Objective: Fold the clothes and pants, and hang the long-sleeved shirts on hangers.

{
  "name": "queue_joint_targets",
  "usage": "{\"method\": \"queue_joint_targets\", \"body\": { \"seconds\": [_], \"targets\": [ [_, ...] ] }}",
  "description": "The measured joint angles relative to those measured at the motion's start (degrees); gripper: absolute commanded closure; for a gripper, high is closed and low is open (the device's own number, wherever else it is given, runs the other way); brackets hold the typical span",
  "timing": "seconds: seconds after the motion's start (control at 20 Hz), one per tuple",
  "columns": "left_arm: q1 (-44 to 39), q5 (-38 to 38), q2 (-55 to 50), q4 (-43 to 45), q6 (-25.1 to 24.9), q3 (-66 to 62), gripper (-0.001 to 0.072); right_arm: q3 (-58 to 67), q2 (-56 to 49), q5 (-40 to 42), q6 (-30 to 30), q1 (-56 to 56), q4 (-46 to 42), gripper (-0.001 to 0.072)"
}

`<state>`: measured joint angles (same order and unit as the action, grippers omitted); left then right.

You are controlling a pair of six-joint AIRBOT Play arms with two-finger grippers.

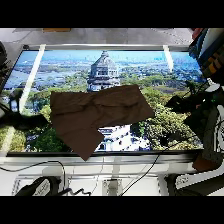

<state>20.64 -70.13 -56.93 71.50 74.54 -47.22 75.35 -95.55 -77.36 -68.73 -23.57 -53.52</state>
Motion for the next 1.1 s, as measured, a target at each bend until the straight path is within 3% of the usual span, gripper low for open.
{"method": "queue_joint_targets", "body": {
  "seconds": [0.35,0.8,0.9,1.05,1.1],
  "targets": [
    [1.4,7.5,3.1,-10.6,-1.6,16.3,0.0157,-6.8,-2.3,8.9,1.6,6.6,6.1,0.0141],
    [1.5,9.3,3.4,-11.6,-1.9,18.6,0.0157,-7.5,-4.8,8.0,-7.3,9.8,3.1,0.0167],
    [1.5,9.4,3.4,-11.6,-1.9,18.7,0.0158,-7.5,-4.8,7.1,-7.8,10.1,2.1,0.0308],
    [1.5,9.5,3.4,-11.6,-1.9,18.7,0.0158,-7.5,-4.9,6.7,-8.0,11.0,1.1,0.0336],
    [1.5,9.5,3.4,-11.6,-1.9,18.7,0.0158,-7.6,-4.9,6.7,-7.9,11.5,1.1,0.0385]
  ]
}}
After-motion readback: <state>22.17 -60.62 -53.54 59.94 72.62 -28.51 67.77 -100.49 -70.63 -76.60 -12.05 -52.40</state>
